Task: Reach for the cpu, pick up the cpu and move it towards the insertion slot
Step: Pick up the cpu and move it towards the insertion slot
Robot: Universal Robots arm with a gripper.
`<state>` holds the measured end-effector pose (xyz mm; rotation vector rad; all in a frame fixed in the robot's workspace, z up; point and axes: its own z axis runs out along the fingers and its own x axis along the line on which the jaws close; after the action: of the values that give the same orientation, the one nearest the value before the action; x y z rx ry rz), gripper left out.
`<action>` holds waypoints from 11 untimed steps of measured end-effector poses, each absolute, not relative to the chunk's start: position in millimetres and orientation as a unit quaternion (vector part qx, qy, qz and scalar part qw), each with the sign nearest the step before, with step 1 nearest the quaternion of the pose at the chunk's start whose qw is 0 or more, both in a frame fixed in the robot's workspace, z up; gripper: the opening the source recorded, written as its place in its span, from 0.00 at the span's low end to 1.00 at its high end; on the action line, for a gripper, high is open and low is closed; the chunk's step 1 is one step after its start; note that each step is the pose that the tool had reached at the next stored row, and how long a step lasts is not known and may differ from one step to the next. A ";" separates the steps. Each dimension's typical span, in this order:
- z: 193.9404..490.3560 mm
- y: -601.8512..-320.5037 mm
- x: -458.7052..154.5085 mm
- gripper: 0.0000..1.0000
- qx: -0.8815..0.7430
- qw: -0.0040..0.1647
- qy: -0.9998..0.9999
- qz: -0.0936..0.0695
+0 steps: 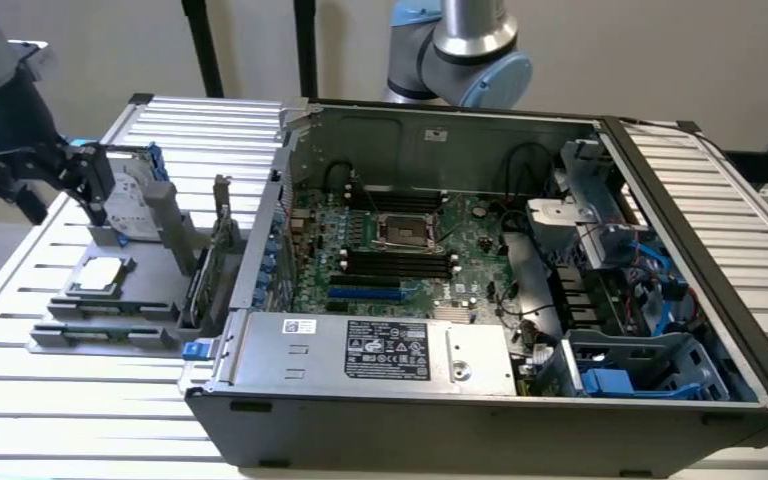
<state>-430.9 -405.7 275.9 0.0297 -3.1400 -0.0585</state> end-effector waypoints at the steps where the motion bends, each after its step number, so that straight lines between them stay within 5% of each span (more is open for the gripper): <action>1: 274.1 -406.2 -430.9 0.71 0.009 0.000 -1.000 -0.019; 11: 255.8 -411.5 -430.9 0.71 0.009 0.000 -1.000 -0.019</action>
<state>-430.9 -411.5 255.8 0.0298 -3.1400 -0.0585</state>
